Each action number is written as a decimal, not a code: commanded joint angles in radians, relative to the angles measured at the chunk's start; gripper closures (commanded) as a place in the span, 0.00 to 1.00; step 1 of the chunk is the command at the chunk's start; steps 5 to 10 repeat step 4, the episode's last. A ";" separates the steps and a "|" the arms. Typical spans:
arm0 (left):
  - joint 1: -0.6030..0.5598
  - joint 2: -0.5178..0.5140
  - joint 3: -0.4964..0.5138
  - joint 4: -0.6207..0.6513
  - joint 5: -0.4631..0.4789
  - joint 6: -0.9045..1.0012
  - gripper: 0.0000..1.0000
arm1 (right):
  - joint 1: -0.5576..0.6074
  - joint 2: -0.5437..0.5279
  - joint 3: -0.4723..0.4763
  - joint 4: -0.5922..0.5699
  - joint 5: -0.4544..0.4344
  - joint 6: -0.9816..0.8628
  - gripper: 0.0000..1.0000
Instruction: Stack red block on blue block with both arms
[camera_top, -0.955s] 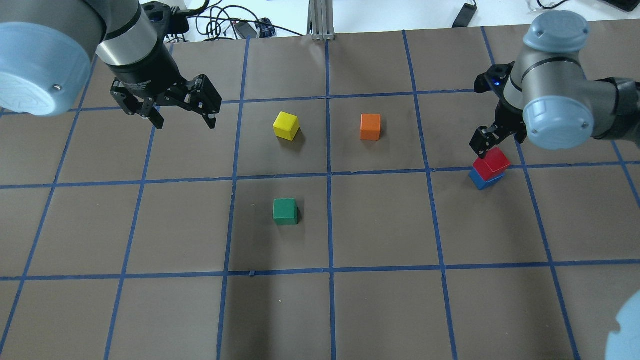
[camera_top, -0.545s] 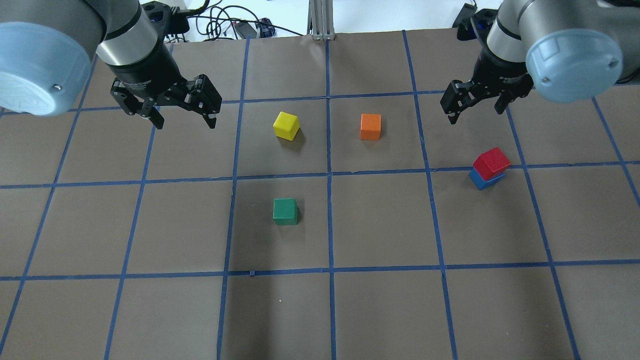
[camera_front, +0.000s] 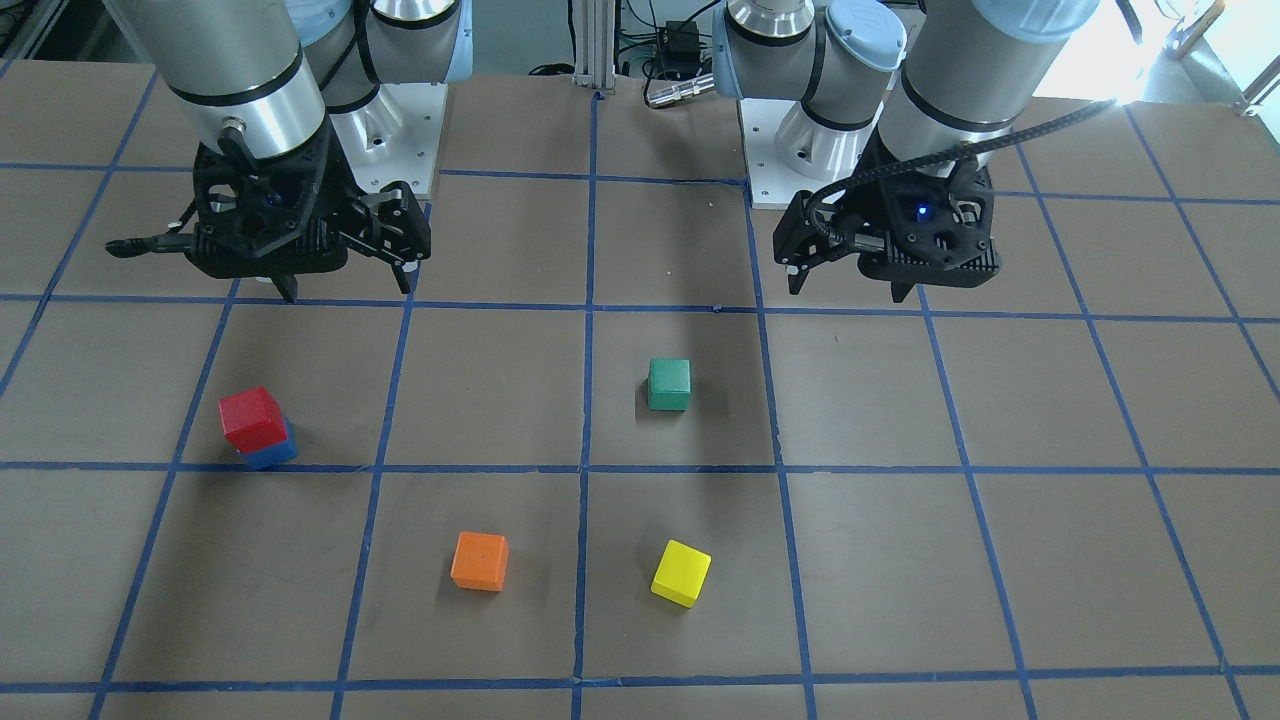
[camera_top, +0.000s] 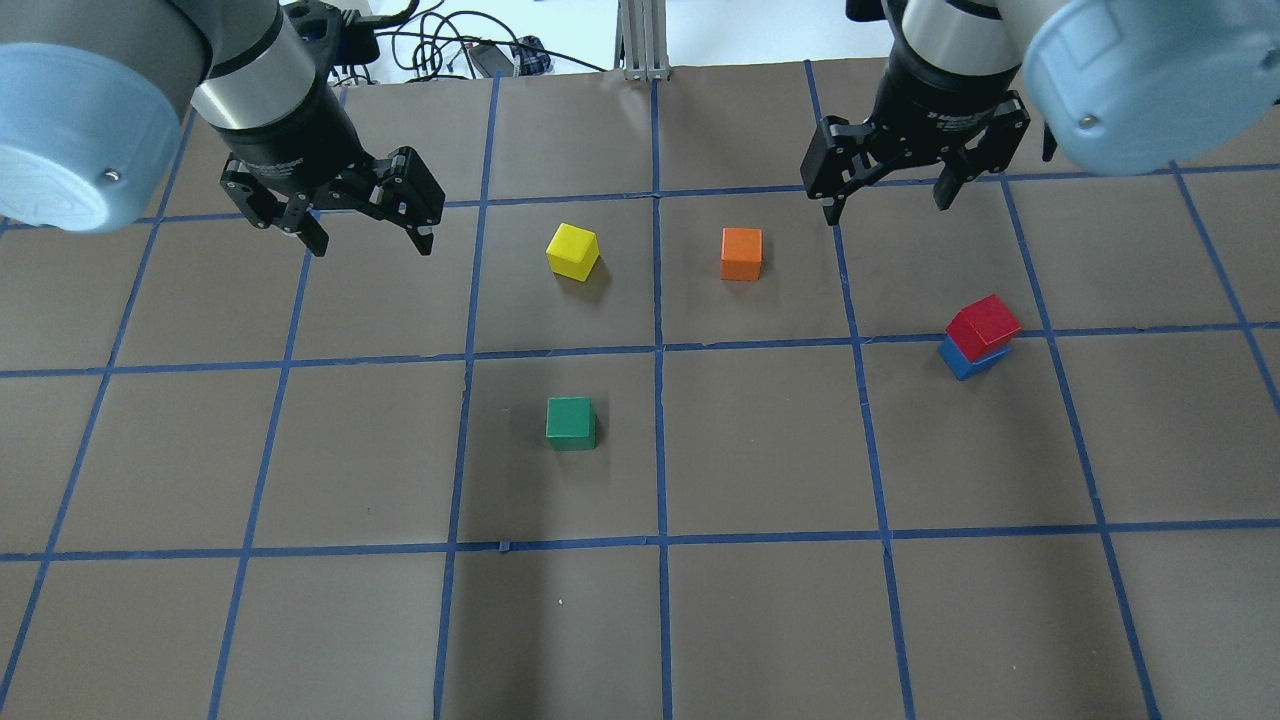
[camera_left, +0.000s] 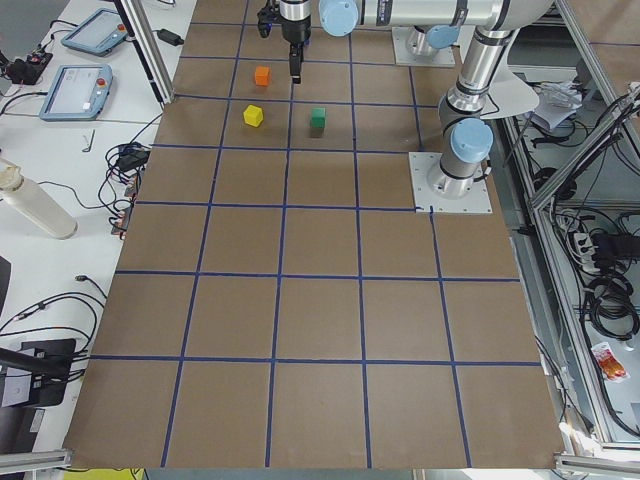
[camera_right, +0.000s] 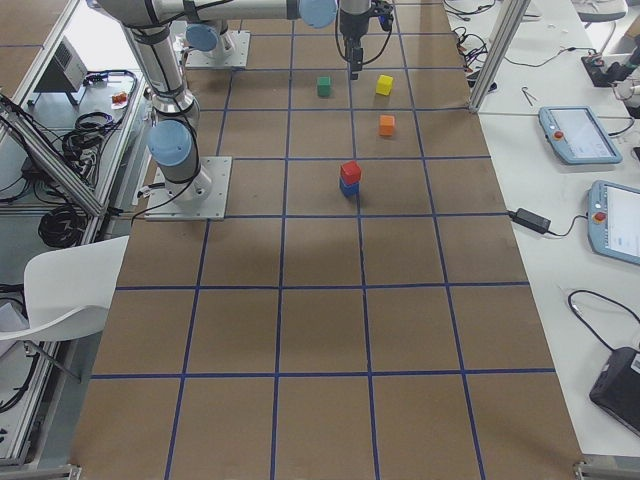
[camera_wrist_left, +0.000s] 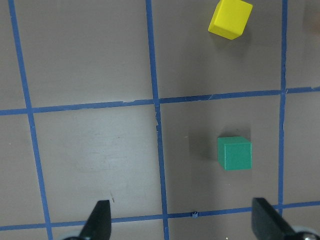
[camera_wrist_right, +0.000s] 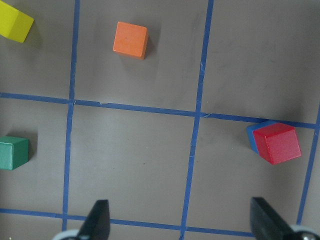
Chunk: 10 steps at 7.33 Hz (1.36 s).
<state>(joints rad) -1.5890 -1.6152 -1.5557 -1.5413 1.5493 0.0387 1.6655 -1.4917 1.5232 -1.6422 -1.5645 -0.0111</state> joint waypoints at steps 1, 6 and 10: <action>-0.006 0.014 -0.003 0.027 0.000 -0.006 0.00 | 0.011 0.016 0.006 -0.042 -0.002 0.013 0.00; -0.008 0.018 -0.012 0.052 0.003 -0.005 0.00 | 0.008 0.016 0.008 -0.041 -0.005 0.020 0.00; -0.008 0.018 -0.012 0.052 0.003 -0.005 0.00 | 0.008 0.016 0.008 -0.041 -0.005 0.020 0.00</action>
